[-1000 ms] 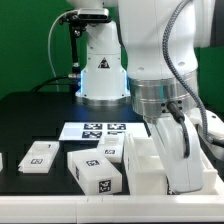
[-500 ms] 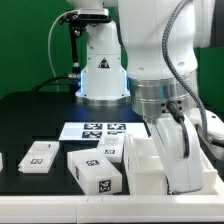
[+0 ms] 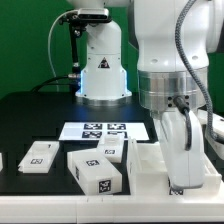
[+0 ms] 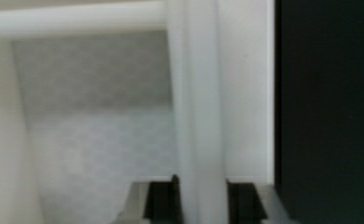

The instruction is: Assemble cabinet

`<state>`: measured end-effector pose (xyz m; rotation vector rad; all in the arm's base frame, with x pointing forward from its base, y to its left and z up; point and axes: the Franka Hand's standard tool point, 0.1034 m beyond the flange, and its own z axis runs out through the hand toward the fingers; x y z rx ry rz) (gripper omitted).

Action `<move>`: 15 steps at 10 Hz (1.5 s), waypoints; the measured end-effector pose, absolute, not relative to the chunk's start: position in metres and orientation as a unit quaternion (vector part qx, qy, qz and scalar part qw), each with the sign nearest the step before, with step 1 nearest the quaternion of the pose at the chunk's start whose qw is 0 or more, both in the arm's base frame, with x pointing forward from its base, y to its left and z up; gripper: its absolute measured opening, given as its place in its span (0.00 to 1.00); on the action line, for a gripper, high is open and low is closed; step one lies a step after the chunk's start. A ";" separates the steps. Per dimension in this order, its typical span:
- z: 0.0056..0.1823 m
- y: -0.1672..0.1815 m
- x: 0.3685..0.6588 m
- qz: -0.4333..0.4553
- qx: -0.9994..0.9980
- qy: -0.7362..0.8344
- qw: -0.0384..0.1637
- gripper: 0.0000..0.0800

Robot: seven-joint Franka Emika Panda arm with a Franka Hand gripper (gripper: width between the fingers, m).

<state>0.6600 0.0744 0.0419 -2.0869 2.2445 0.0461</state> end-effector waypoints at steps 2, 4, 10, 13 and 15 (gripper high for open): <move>0.041 0.074 0.660 0.012 -0.682 0.730 0.035 0.12; 0.041 0.074 0.660 0.010 -0.683 0.730 0.033 0.12; 0.049 0.071 0.663 0.009 -0.691 0.722 0.043 0.53; 0.082 0.047 0.663 0.014 -0.707 0.703 0.077 0.93; 0.081 0.043 0.661 0.017 -0.710 0.699 0.081 0.98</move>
Offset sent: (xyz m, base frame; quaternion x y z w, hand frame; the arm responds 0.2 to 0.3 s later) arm 0.0067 0.0096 -0.0022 0.0111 0.0193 0.0215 0.9995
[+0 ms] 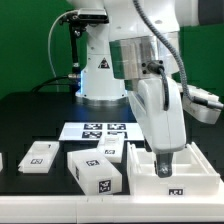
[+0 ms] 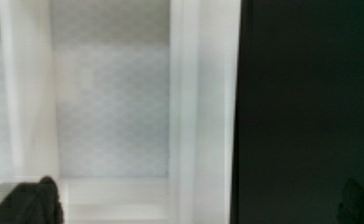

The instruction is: Assemble cabinet

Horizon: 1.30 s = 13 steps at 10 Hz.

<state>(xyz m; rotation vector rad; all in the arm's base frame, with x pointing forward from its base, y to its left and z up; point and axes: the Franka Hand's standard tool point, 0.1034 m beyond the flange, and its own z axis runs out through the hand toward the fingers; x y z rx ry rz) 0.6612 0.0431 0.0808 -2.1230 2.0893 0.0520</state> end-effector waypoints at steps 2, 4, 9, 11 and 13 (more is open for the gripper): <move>0.081 0.041 0.659 0.018 -0.705 0.704 0.085 1.00; 0.088 0.007 0.628 0.028 -0.693 0.716 0.082 1.00; 0.085 0.008 0.611 0.040 -0.658 0.749 0.068 1.00; 0.083 0.006 0.608 0.031 -0.693 0.717 0.069 1.00; 0.079 -0.003 0.595 0.013 -0.776 0.626 0.069 1.00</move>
Offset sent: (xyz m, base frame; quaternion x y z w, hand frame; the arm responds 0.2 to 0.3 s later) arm -0.0588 -0.0577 0.0240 -0.0292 -0.0408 0.0124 0.9987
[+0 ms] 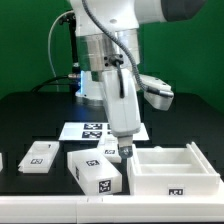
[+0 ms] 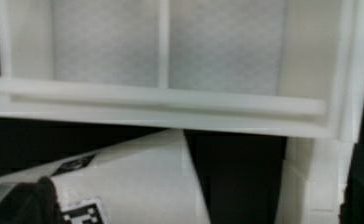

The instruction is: Assemble cabinet

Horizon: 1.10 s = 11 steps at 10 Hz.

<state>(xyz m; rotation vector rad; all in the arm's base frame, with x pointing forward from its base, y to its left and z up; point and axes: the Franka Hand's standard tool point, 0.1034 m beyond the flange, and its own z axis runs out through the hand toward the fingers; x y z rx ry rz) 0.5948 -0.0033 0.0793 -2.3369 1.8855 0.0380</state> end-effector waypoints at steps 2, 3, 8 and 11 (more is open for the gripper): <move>0.079 -0.005 0.597 -0.011 -0.783 0.618 0.071 1.00; 0.078 -0.005 0.596 -0.013 -0.806 0.587 0.070 1.00; 0.071 -0.046 0.582 -0.016 -0.902 0.420 0.096 1.00; 0.069 -0.046 0.580 -0.024 -0.939 0.332 0.092 1.00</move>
Offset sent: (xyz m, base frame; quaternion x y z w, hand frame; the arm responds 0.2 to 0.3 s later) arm 0.0000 0.0000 0.0000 0.0000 0.0000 -0.1938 0.9810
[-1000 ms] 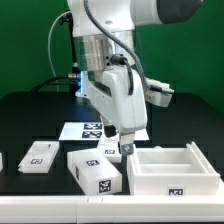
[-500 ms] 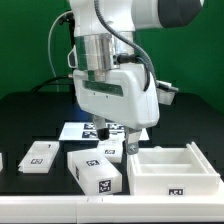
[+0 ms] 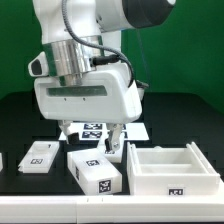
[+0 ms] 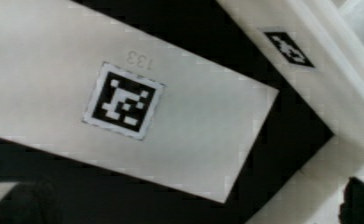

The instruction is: Assemble cabinet

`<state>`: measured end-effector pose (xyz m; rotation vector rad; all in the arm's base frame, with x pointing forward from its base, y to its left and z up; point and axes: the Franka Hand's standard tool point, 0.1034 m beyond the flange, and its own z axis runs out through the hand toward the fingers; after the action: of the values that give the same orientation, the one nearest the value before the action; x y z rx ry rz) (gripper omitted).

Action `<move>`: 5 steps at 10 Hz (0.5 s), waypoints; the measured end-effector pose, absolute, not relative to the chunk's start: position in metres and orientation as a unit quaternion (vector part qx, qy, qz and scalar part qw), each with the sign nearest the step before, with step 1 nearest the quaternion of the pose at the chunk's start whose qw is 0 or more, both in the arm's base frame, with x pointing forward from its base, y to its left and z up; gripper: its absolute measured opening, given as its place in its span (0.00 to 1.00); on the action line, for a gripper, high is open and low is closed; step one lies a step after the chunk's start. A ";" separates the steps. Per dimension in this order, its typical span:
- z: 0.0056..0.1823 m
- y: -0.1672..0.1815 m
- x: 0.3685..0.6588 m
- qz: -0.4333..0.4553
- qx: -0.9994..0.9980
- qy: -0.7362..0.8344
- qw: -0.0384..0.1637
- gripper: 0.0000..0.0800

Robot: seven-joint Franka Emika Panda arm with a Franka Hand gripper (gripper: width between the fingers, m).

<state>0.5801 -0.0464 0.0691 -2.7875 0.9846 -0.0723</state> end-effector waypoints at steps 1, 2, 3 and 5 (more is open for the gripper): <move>0.068 -0.048 0.579 -0.029 -0.960 0.266 0.086 1.00; 0.068 -0.050 0.577 -0.033 -0.980 0.181 0.078 1.00; 0.069 -0.053 0.573 -0.035 -0.993 0.090 0.070 1.00; 0.075 -0.063 0.562 -0.047 -0.997 -0.008 0.059 1.00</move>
Offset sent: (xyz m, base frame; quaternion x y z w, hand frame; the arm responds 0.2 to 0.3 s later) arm -0.0346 0.0013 0.0071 0.0015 -0.0443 -0.3661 0.9295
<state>0.5624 -0.0626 0.0751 -3.0205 -0.0247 -0.1426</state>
